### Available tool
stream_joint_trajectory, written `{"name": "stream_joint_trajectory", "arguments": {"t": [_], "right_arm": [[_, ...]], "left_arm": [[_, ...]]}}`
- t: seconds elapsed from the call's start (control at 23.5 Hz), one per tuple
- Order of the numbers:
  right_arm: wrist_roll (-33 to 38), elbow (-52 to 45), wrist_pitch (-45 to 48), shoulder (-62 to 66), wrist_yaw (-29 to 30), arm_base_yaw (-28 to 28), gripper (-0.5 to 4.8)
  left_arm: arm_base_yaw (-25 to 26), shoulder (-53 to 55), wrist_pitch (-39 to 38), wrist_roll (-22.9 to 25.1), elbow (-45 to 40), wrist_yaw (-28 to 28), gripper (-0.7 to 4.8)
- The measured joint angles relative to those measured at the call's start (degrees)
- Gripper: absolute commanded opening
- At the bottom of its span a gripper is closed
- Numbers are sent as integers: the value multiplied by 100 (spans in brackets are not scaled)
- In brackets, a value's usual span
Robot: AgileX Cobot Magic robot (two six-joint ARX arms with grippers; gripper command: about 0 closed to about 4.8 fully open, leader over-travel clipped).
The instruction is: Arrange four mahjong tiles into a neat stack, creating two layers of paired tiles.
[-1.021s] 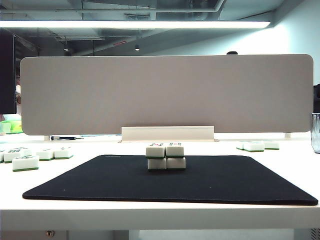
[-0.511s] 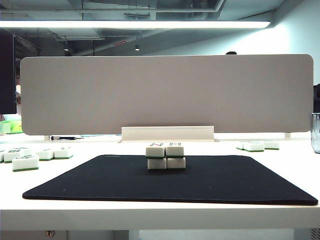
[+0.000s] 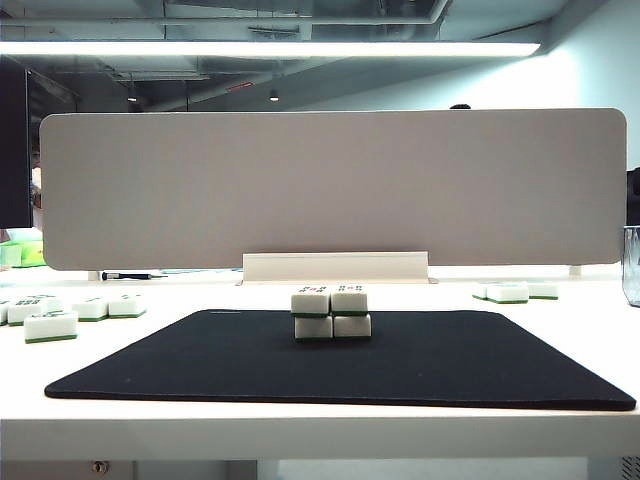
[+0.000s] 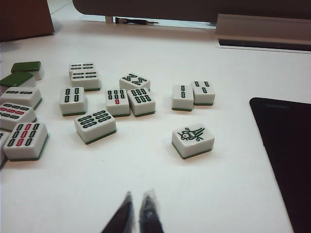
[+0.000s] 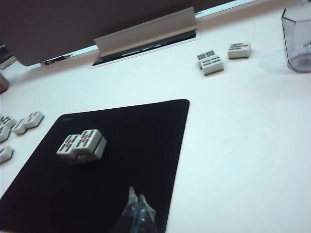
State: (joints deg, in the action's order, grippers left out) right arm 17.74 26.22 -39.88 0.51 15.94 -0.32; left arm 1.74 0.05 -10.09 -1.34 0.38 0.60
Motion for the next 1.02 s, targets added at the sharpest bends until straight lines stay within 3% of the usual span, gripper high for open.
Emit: {"name": "stream_joint_trajectory", "arguments": {"t": [0.17,0.38,0.47,0.55,0.72,0.89,1.02], "right_arm": [[468,-1095,1547,-9,-96,0,-1],[522,-1923,2597,-9,-348,7,-1],[525,-2109,2710,-9,-632,4,-1],[525,-2363,2938,-11,-1314,4,-1],[470,-2562,3001,-11,-1886,4,-1],[282,-2588,2973,-11,-2133,4,-1],[-254,-2588,2975,-11,-2135,7,-1]], "left_arm": [[0,0,2,0,0,2,25],[0,0,2,0,0,0,25],[0,2,2,0,0,0,25],[0,2,2,0,0,-2,25],[0,2,2,0,0,-2,25],[0,2,0,0,0,-2,25],[0,2,2,0,0,-2,25]]}}
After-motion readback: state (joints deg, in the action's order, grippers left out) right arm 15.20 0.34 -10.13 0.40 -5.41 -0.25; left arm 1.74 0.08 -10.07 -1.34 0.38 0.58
